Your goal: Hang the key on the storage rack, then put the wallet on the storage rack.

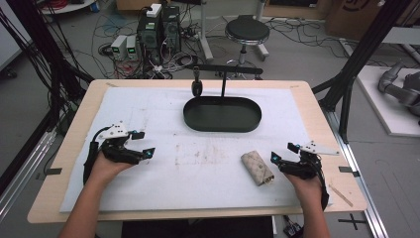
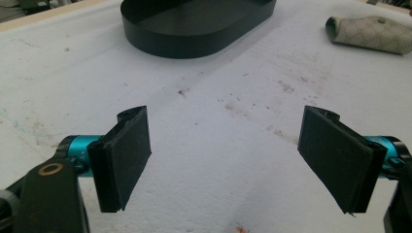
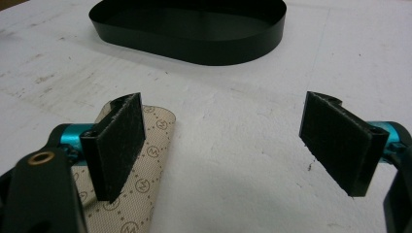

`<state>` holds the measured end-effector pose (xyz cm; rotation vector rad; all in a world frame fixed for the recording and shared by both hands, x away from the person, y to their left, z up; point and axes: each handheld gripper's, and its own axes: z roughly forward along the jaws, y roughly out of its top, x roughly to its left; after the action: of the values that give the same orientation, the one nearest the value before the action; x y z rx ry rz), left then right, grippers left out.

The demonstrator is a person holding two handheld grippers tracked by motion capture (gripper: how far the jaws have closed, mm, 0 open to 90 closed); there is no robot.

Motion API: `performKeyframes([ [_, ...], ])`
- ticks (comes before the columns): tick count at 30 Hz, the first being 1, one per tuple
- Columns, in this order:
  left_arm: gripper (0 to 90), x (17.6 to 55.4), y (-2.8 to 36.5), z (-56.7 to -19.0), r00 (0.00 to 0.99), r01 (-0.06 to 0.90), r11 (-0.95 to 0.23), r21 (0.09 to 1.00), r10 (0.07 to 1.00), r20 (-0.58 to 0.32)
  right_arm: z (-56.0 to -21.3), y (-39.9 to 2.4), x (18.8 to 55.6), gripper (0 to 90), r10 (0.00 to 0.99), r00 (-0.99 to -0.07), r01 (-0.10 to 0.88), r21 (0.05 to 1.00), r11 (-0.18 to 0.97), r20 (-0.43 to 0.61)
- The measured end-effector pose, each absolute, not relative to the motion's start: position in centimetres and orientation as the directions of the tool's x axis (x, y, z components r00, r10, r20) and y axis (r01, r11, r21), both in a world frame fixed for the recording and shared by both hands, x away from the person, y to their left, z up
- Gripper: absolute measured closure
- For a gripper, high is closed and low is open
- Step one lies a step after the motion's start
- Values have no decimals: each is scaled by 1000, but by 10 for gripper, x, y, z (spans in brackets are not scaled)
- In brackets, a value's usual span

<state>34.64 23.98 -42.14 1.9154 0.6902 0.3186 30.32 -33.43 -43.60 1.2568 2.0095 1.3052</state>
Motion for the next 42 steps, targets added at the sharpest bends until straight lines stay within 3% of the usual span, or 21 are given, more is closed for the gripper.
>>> performKeyframes([
  [16,194,351,243,-424,786,336,-299,893,612,-91,-438,-335,299,173,865,-490,456,878,147,110],
  [42,193,351,245,-425,768,354,-329,875,636,-72,-440,-290,278,173,835,-545,492,836,242,80],
])
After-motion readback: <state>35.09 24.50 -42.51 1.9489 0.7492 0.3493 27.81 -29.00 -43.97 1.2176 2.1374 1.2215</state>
